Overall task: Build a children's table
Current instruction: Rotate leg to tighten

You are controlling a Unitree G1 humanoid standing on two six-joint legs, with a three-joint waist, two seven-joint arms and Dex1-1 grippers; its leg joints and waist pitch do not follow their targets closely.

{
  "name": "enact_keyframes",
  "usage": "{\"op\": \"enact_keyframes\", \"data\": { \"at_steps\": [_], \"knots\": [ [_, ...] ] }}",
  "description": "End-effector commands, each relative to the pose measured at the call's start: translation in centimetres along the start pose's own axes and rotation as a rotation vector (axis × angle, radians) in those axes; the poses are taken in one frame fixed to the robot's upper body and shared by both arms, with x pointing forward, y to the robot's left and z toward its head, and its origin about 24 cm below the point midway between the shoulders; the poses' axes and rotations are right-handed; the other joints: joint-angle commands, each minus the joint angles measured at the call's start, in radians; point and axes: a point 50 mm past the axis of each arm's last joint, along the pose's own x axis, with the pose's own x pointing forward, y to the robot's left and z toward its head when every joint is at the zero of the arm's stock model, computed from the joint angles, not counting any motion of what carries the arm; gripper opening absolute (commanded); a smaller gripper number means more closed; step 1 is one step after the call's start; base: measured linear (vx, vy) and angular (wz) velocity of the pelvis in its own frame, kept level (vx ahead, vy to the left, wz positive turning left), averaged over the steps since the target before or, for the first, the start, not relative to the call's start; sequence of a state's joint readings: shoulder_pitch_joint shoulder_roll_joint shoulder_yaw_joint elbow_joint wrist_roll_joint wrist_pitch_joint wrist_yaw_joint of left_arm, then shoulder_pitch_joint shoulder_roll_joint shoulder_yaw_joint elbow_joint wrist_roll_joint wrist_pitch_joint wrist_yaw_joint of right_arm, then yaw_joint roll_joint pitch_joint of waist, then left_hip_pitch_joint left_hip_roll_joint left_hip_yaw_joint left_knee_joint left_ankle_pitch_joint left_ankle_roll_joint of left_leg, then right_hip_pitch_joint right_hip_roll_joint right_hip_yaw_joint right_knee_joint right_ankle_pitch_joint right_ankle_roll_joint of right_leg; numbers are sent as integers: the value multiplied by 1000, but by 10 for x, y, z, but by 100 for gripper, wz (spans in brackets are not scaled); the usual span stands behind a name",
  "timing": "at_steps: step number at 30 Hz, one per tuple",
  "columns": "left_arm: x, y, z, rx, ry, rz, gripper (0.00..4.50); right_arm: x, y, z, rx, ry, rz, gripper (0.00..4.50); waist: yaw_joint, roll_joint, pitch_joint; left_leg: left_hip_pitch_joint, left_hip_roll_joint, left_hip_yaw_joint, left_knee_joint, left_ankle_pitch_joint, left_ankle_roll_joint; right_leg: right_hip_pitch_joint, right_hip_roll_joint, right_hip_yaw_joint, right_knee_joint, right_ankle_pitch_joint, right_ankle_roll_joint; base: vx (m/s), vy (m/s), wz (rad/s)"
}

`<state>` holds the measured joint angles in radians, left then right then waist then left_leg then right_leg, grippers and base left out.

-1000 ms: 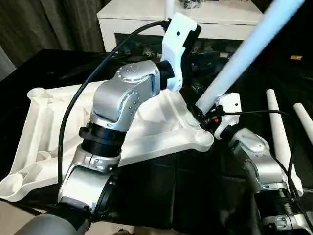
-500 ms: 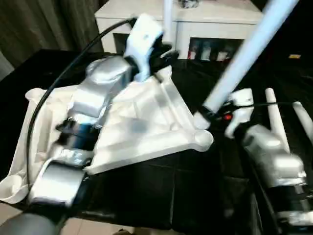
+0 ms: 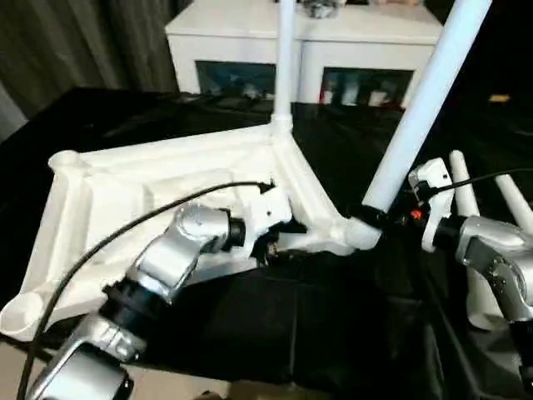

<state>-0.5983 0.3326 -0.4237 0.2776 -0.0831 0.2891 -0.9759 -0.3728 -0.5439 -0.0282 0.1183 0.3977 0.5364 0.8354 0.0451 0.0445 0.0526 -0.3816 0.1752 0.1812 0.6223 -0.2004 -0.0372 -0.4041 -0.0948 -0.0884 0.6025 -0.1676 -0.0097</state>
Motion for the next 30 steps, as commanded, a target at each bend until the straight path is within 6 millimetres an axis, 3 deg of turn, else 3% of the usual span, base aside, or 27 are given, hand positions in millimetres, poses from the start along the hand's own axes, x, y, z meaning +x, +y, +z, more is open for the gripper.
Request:
{"op": "enact_keyframes", "data": {
  "at_steps": [1,16,22,30],
  "knots": [
    [0,5,-8,-3,58,41,263,4,7,4,-34,-16,15,186,0,-16,-67,13,50,-21,-83,-198,34,51,-61,50,-79,-310,-182,0,0,0],
    [4,5,-28,-60,140,84,140,12,10,6,-51,-48,-15,186,2,-13,-74,12,53,-20,-79,-141,59,53,-60,50,-64,-171,-237,0,0,0],
    [3,1,-32,-67,163,72,94,14,10,7,-62,-53,-21,186,4,-18,-71,13,53,-18,-80,-157,54,52,-62,51,-68,-213,-228,0,0,0],
    [5,-3,-38,-76,198,48,35,16,10,7,-67,-51,-25,186,4,-15,-70,14,53,-20,-82,-170,45,51,-61,51,-71,-231,-218,0,0,0]
  ]
}}
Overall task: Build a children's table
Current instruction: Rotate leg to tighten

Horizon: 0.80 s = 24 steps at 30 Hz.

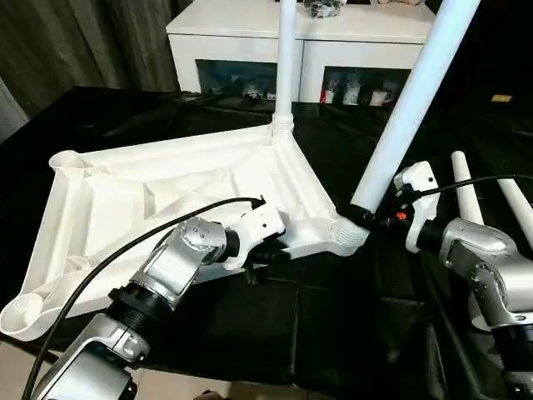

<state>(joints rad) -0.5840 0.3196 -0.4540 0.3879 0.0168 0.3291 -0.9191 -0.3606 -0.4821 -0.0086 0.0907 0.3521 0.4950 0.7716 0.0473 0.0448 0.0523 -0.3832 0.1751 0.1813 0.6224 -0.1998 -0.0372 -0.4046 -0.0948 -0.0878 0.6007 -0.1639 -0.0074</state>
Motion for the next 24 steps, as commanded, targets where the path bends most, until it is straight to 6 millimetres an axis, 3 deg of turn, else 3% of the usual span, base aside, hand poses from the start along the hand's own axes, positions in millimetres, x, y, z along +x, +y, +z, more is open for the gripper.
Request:
{"op": "enact_keyframes", "data": {
  "at_steps": [1,8,14,24],
  "knots": [
    [1,-2,-5,-1,30,-8,24,4,-1,9,-34,-23,1,186,2,-14,-70,16,53,-20,-82,-173,44,51,-61,50,-69,-232,-221,0,0,0],
    [9,-2,0,-14,-15,-37,0,7,1,7,-29,-31,-5,186,4,-18,-71,16,51,-18,-80,-161,54,51,-61,51,-69,-223,-225,0,0,0],
    [12,-4,-1,-18,-14,-70,0,11,2,-2,-29,-8,-23,186,7,-12,-70,18,52,-19,-83,-184,40,49,-62,51,-72,-260,-214,0,0,0],
    [11,-5,-4,-27,-22,-91,0,16,-5,-13,-12,30,-55,186,4,-20,-70,16,52,-18,-83,-181,47,50,-63,51,-73,-266,-212,0,0,0]
  ]
}}
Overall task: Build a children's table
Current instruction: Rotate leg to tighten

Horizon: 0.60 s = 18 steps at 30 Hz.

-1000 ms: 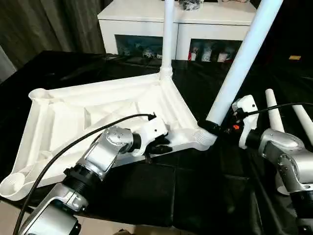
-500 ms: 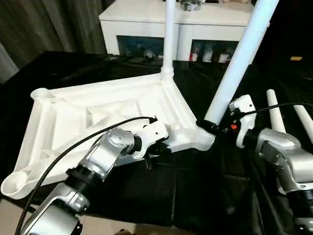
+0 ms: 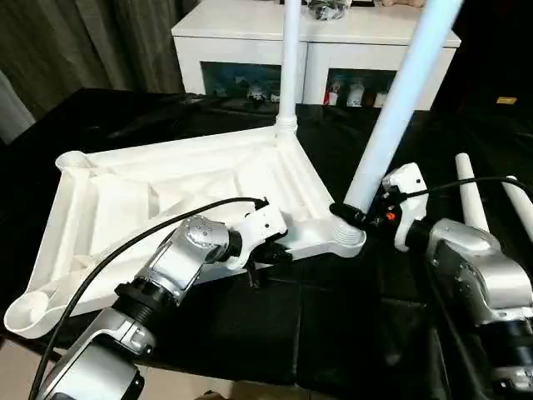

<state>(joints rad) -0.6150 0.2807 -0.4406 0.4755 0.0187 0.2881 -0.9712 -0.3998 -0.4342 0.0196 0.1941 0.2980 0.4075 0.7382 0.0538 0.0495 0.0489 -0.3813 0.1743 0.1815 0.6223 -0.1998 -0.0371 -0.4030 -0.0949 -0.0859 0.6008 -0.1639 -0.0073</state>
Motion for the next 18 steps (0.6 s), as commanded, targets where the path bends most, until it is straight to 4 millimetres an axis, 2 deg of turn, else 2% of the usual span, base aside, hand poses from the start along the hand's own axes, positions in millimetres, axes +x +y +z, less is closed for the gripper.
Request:
{"op": "enact_keyframes", "data": {
  "at_steps": [1,7,18],
  "knots": [
    [4,-6,-5,-12,-4,-36,0,1,-4,-7,12,36,-29,186,-3,-23,-66,13,52,-19,-83,-184,47,49,-63,49,-74,-277,-209,0,0,0],
    [4,-7,-5,-15,-3,-43,0,-1,-5,-15,122,66,26,186,-5,-26,-66,13,52,-19,-84,-185,53,49,-62,49,-75,-284,-207,0,0,0],
    [4,-6,-5,-11,0,-47,0,-16,-5,-19,143,91,69,185,1,-24,-66,16,54,-19,-84,-183,54,47,-63,49,-75,-278,-208,0,0,0]
  ]
}}
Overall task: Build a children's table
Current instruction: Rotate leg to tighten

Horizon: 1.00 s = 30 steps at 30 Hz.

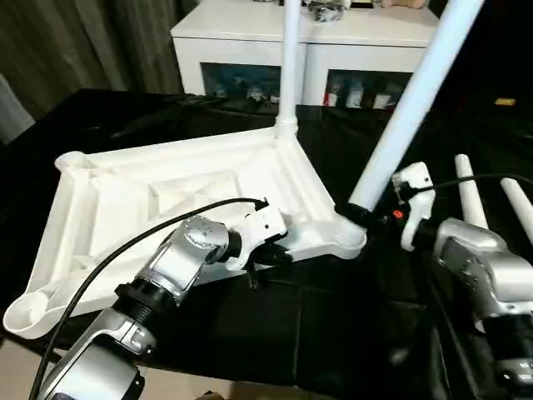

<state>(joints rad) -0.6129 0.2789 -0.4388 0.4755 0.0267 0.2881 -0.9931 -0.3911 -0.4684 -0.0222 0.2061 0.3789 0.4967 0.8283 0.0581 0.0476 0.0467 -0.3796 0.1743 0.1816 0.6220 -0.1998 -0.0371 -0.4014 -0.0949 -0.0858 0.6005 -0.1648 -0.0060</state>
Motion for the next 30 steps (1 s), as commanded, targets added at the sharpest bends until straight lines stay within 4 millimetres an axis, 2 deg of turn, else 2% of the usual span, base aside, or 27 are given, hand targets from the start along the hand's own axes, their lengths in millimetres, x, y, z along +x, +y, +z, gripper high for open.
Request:
{"op": "enact_keyframes", "data": {
  "at_steps": [1,10,15,19,22,23,25,30],
  "knots": [
    [4,-5,-5,-11,-4,-29,0,-4,-2,-14,30,76,-7,185,-3,-22,-64,14,54,-19,-84,-189,51,46,-63,49,-76,-287,-209,0,0,0],
    [4,-7,-4,-11,1,-46,0,-3,-10,-14,10,137,-25,185,-2,-24,-63,15,54,-19,-84,-195,43,44,-64,49,-77,-299,-210,0,0,0],
    [2,-9,-6,-6,11,-75,0,3,-10,-11,-34,196,7,185,-4,-25,-63,12,54,-20,-85,-184,48,47,-63,48,-73,-277,-217,0,0,0],
    [2,-10,-6,-3,15,-80,0,6,-11,-9,-52,226,27,185,-6,-25,-63,14,55,-19,-84,-187,50,46,-63,50,-73,-271,-223,0,0,0],
    [2,-10,-6,-3,16,-80,0,8,-12,-8,-53,228,33,185,-7,-25,-63,14,55,-19,-84,-192,48,47,-63,50,-73,-272,-225,0,0,0],
    [2,-10,-6,-2,16,-81,0,9,-12,-8,-48,225,39,185,-7,-31,-63,14,55,-18,-84,-192,50,47,-63,50,-74,-272,-224,0,0,0],
    [2,-10,-6,-2,18,-80,0,10,-12,-10,-26,218,47,185,-7,-27,-63,14,55,-19,-85,-194,49,47,-64,50,-73,-276,-226,0,0,0],
    [1,-9,-5,-6,12,-73,0,10,-12,-16,49,141,35,185,-8,-29,-63,17,57,-19,-88,-220,38,45,-64,51,-77,-290,-219,0,0,0]
  ]
}}
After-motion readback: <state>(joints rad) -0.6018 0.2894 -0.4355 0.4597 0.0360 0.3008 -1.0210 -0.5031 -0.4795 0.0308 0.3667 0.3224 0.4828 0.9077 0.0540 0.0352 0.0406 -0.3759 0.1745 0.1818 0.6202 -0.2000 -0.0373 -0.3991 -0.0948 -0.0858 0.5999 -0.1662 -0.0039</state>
